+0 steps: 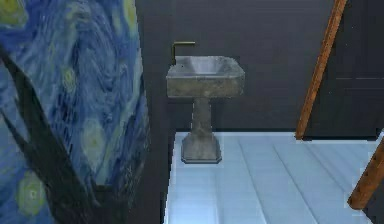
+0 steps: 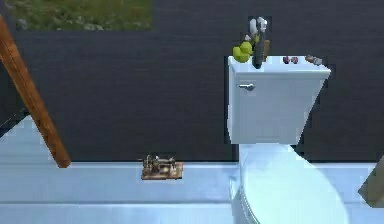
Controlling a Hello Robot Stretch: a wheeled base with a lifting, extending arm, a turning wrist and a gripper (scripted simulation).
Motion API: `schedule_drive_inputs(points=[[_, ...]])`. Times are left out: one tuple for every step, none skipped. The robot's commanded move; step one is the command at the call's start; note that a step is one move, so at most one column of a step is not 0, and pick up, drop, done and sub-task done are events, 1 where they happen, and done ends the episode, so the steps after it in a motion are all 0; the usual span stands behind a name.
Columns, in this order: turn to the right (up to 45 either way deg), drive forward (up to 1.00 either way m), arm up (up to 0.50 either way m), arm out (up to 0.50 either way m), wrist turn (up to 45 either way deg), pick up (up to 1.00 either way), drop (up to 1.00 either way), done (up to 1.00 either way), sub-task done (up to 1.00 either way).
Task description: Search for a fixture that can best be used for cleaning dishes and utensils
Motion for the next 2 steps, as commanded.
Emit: schedule_drive_inputs(points=[[0.0,0.70,0.00,0.00,0.0,0.00,0.00,0.00,0.00],[0.0,0.00,0.00,0.00,0.0,0.00,0.00,1.00,0.00]])
